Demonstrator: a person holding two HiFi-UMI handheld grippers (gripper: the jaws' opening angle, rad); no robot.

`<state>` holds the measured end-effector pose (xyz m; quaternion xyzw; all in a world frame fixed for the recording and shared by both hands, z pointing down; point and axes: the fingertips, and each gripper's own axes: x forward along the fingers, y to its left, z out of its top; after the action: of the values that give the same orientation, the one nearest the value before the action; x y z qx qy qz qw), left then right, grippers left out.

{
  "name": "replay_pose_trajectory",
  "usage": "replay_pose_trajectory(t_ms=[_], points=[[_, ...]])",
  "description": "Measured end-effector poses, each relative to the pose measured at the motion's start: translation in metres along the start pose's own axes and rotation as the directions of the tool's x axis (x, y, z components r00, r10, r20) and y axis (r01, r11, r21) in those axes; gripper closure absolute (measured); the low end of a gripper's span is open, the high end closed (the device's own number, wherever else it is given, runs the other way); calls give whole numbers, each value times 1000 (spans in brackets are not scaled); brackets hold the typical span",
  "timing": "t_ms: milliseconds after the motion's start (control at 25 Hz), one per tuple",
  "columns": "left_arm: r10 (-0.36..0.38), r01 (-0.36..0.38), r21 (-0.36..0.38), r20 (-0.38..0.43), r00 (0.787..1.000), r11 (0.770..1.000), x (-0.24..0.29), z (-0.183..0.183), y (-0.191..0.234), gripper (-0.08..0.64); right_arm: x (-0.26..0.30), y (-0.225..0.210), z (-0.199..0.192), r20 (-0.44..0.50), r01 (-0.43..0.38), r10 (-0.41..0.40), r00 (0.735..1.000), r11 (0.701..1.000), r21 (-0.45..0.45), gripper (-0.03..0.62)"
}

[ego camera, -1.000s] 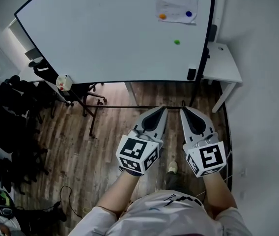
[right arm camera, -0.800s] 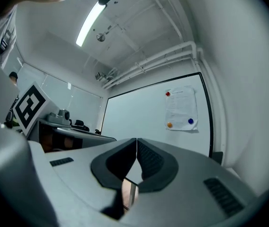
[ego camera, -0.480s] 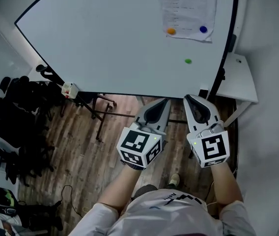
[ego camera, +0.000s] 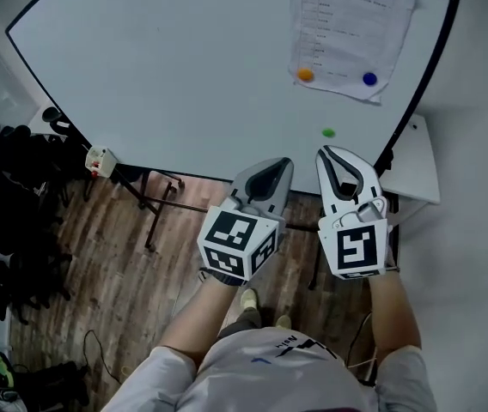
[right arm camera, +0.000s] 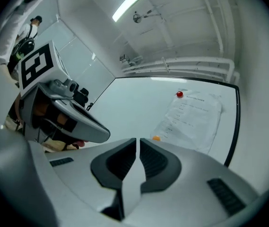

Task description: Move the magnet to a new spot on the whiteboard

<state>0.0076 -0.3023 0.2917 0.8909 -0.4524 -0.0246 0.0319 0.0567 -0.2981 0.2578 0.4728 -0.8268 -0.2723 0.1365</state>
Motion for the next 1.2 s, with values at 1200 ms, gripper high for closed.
replay_pose_trajectory(t_ms=[1200], points=[[-178, 179, -23, 13, 984, 984, 108, 6, 105, 551, 164, -63, -47, -313, 59, -264, 913, 842, -537, 466]])
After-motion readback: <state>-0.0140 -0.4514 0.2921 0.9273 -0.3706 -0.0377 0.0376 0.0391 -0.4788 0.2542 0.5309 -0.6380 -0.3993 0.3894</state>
